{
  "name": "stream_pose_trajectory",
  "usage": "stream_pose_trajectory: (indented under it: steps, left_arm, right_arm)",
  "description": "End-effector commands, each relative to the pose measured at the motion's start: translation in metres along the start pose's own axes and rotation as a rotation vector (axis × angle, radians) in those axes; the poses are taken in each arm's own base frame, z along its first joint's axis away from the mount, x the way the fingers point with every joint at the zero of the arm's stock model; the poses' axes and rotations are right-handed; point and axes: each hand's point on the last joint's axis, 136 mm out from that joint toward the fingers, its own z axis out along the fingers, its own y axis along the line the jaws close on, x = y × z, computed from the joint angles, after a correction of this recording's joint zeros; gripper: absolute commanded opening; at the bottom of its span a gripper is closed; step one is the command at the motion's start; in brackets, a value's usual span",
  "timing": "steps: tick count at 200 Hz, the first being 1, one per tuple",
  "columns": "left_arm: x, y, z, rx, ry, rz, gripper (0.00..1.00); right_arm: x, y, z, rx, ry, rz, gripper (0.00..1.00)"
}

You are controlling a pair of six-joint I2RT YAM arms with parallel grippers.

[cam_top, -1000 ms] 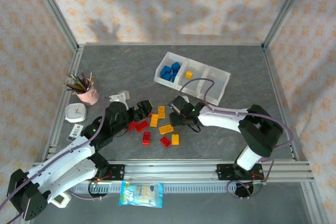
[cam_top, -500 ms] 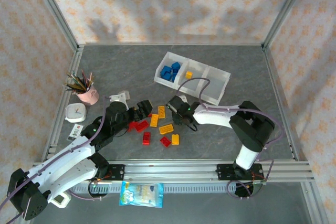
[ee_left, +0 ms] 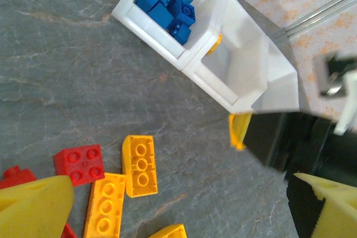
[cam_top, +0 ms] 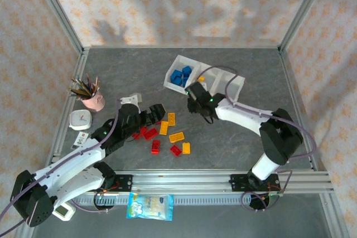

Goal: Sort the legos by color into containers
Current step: Place the lego in the container, then pick up the lego from the center of the table.

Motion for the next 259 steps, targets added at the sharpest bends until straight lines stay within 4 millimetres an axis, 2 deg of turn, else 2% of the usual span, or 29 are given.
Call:
stream_pose_trajectory:
  steps: [1, 19, 45, 69, 95, 103, 118, 146, 172, 187, 209, 240, 259]
  left_arm:
    - [-0.018, -0.029, 0.003, 0.073, -0.033, 0.037, 0.99]
    - [-0.022, -0.036, 0.009, 0.082, -0.036, 0.044, 0.99]
    - [-0.029, -0.043, 0.017, 0.085, -0.05, 0.052, 0.99]
    - [-0.032, -0.046, 0.023, 0.089, -0.048, 0.055, 0.99]
    - [-0.035, -0.048, 0.026, 0.092, -0.053, 0.054, 0.99]
    - [-0.037, -0.048, 0.027, 0.091, -0.056, 0.055, 0.99]
    - [-0.039, -0.047, 0.027, 0.09, -0.059, 0.052, 0.99]
    - [-0.04, -0.044, 0.025, 0.085, -0.059, 0.05, 0.99]
    - [-0.042, -0.036, 0.016, 0.064, -0.072, 0.047, 0.99]
    - [-0.042, -0.028, 0.01, 0.047, -0.082, 0.042, 0.99]
    - [-0.04, -0.015, 0.0, 0.011, -0.086, 0.038, 0.99]
    - [-0.035, 0.003, -0.014, -0.033, -0.089, 0.032, 0.99]
    - [-0.031, 0.011, -0.021, -0.055, -0.085, 0.022, 0.99]
  right_arm:
    - [-0.042, -0.027, -0.002, 0.089, -0.068, 0.032, 0.3]
    - [-0.068, -0.042, 0.009, 0.119, -0.097, 0.07, 0.3]
    - [-0.097, -0.055, 0.033, 0.155, -0.115, 0.089, 0.3]
    - [-0.114, -0.067, 0.058, 0.199, -0.114, 0.092, 0.31]
    - [-0.125, -0.078, 0.078, 0.237, -0.104, 0.097, 0.39]
    - [-0.128, -0.077, 0.08, 0.232, -0.105, 0.093, 0.44]
    - [-0.134, -0.072, 0.079, 0.211, -0.111, 0.087, 0.48]
    - [-0.138, -0.061, 0.06, 0.152, -0.131, 0.09, 0.58]
    - [-0.122, -0.037, 0.035, 0.075, -0.142, 0.07, 0.63]
    - [-0.103, -0.02, 0.024, 0.031, -0.132, 0.048, 0.65]
    - [-0.068, 0.001, 0.017, -0.018, -0.076, 0.019, 0.68]
    - [-0.019, 0.043, 0.004, -0.101, -0.023, -0.038, 0.73]
    - [0.007, 0.06, 0.003, -0.124, 0.015, -0.048, 0.76]
